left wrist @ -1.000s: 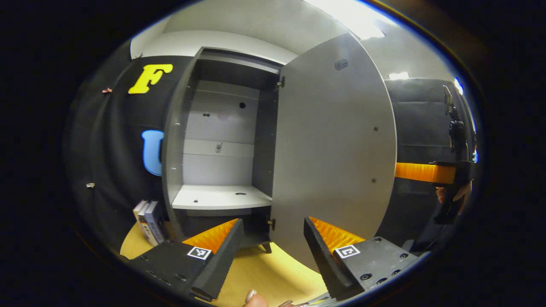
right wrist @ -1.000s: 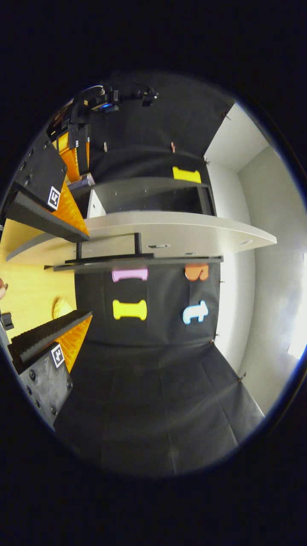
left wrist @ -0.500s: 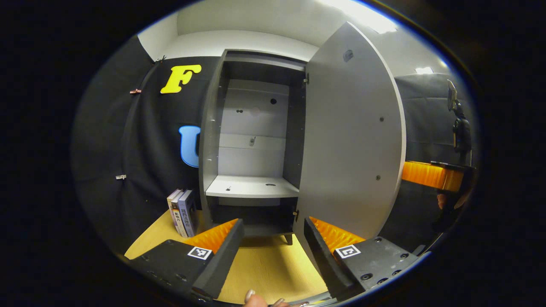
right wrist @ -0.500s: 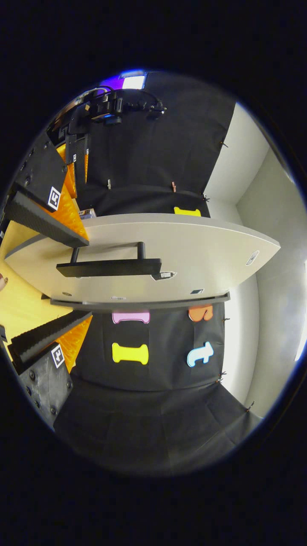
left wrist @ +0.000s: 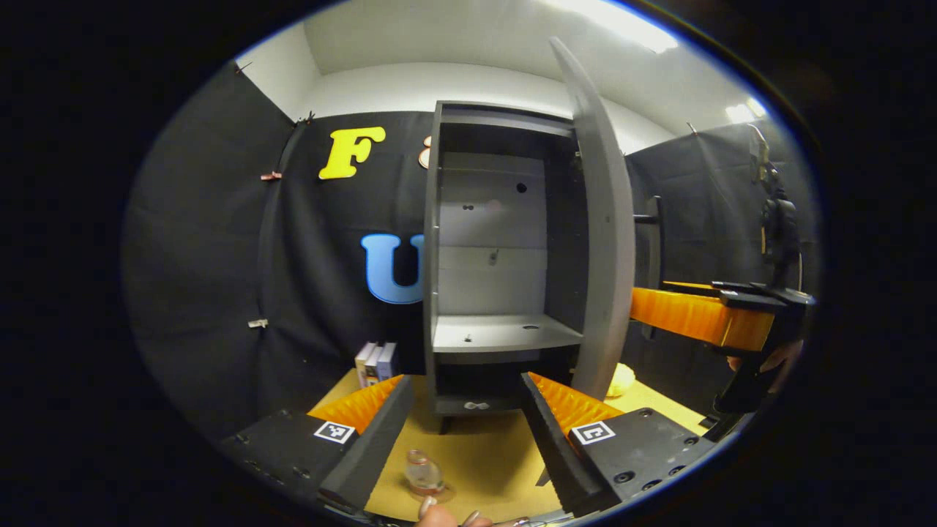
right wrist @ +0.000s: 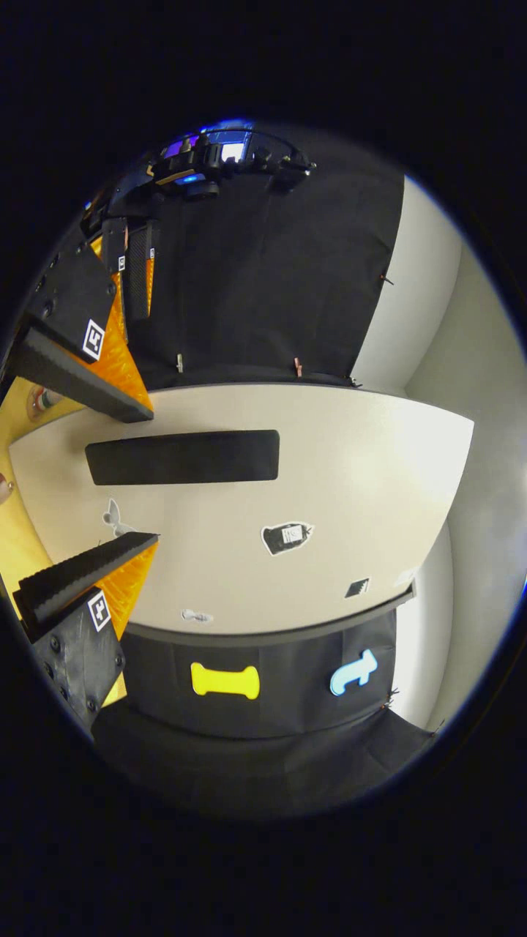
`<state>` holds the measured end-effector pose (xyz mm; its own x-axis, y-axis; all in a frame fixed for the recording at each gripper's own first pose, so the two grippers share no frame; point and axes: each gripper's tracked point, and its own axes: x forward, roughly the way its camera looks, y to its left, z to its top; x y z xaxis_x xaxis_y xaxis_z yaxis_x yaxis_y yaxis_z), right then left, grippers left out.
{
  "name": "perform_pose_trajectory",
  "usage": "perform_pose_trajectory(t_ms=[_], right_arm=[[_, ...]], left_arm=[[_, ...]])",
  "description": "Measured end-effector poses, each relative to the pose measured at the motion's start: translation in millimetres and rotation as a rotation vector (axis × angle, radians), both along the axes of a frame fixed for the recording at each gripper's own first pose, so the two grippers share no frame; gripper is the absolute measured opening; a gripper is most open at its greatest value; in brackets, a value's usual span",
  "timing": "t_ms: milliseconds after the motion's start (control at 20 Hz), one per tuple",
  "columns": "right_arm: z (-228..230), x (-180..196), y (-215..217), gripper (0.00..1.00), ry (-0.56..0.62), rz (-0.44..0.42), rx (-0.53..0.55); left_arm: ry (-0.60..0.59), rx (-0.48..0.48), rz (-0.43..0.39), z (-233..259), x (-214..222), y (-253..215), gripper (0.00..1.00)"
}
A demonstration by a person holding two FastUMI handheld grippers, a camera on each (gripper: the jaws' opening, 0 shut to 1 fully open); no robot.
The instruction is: Open the cabinet door with the right hand, grasp the bottle in the cabinet with the left hand and place it on the coaster, then close the cabinet door with the right hand.
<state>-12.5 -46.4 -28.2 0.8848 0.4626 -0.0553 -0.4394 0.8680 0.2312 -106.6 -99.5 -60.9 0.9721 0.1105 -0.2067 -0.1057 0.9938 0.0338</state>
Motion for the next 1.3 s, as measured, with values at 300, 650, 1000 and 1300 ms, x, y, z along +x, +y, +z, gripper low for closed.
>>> perform_pose_trajectory(t_ms=[300,650,1000,1300], right_arm=[[0,-6,-31,0.98,-0.025,-0.104,-0.058],[-20,-22,-62,0.98,-0.008,-0.297,-0.178],[-13,-26,-75,0.98,0.000,-0.333,-0.158],[-11,-31,-80,0.98,-0.003,-0.310,-0.173]], left_arm=[[-0.002,-0.022,-0.024,-6,12,8,0.87],[-0.025,-0.022,-0.085,-10,36,-15,0.92],[-0.029,-0.027,-0.110,-12,49,-36,0.92],[-0.038,-0.035,-0.106,-12,53,-46,0.92]])
